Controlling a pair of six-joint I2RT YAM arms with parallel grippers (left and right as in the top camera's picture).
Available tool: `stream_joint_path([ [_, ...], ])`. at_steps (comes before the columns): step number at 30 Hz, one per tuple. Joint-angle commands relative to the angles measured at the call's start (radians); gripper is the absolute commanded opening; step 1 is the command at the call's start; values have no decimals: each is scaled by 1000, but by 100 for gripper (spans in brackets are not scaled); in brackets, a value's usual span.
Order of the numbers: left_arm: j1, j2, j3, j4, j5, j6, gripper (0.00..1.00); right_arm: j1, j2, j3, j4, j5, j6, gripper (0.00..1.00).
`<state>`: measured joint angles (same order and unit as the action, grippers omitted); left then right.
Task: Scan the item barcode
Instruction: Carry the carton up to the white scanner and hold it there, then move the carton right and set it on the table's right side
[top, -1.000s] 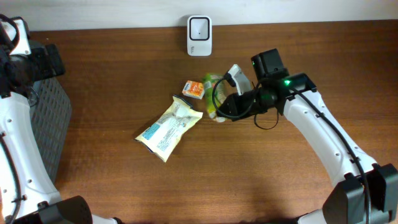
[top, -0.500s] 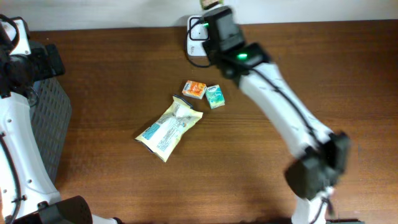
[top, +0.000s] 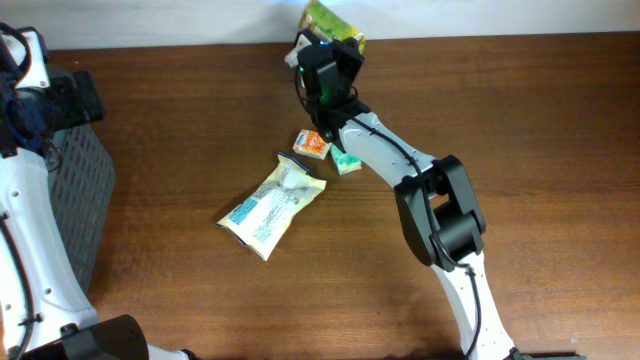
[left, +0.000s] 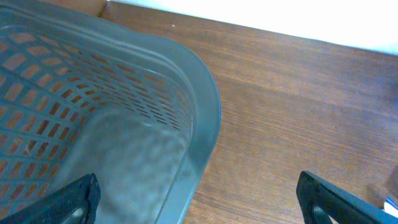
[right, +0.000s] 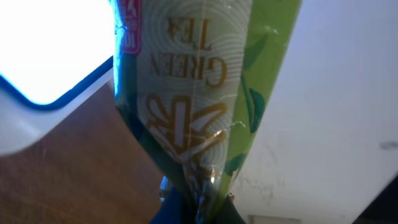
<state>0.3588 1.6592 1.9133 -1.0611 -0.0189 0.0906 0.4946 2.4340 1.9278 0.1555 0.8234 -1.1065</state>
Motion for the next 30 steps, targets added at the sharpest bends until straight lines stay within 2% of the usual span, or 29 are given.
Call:
stream_joint_path([
  [1,4,-18,6,1,-4,16,99,-15,4,21,20,-8,-101,4],
  [16,4,-18,6,1,-4,16,99,-23,-35,21,52,27,-88,4],
  [22,4,-18,6,1,-4,16,99,-27,-248,21,33,27,91,4],
  [24,4,-18,6,1,-4,16,99,-31,-367,21,-71,23,186,4],
  [27,4,-18,6,1,-4,16,99,-33,-520,21,-389,-66,357,4],
  [28,4,-18,6,1,-4,16,99,-37,-557,21,-481,-103,431,4],
  [30,4,-18,6,1,-4,16,99,-72,-640,21,-706,-238,672,4],
])
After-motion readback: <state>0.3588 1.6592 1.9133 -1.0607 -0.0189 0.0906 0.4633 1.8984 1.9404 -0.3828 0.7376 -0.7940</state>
